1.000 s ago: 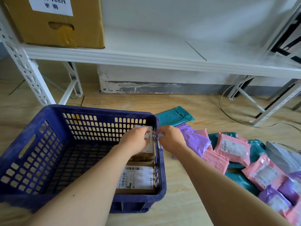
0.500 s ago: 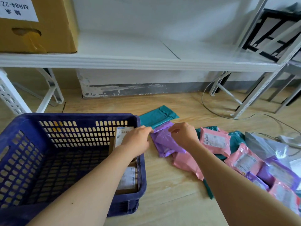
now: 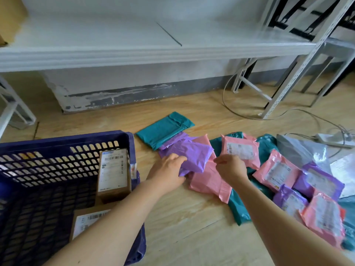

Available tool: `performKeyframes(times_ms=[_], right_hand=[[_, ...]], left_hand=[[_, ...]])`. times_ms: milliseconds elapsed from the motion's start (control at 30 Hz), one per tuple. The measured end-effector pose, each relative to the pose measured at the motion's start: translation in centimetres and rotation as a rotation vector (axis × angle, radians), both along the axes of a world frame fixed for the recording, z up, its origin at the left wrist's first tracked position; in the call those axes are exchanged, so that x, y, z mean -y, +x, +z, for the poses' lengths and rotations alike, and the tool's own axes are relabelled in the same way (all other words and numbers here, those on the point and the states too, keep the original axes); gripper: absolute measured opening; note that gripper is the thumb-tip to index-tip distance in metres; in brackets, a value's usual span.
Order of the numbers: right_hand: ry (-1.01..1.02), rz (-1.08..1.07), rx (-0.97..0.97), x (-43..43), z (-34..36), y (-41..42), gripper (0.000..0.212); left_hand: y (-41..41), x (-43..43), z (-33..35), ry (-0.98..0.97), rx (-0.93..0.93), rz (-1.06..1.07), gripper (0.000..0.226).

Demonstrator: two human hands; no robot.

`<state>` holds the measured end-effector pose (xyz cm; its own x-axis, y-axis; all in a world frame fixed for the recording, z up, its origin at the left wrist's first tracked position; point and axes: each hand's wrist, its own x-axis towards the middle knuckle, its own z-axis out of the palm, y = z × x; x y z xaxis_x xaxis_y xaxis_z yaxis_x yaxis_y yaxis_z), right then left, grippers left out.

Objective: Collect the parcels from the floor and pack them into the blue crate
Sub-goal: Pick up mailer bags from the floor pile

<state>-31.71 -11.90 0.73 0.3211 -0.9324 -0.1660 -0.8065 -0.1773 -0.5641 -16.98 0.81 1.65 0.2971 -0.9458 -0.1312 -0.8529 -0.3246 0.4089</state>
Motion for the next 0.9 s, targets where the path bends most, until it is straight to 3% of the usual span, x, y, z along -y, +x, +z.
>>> performKeyframes(times_ms=[300,600,733,900], right_hand=[[0.298,-0.125,-0.015,2.6,-8.5,-1.2,0.041],[0.849,-0.590,0.728,5.0,-11.5,2.8,0.058],[0.958,-0.680,0.927,5.6,-12.0,4.7,0.037],[0.973,-0.709,0.958,6.2,-13.1,6.3,0.015]], left_hand=[[-1.0,5.5,-5.3,0.116,0.023,-0.061,0.063],[0.8,7.8,-8.5,0.211,-0.040,0.021,0.069],[1.9,8.0,-9.1,0.236,-0.139,0.100,0.066],[2.8,8.4,-9.4,0.253,-0.228,0.174,0.066]])
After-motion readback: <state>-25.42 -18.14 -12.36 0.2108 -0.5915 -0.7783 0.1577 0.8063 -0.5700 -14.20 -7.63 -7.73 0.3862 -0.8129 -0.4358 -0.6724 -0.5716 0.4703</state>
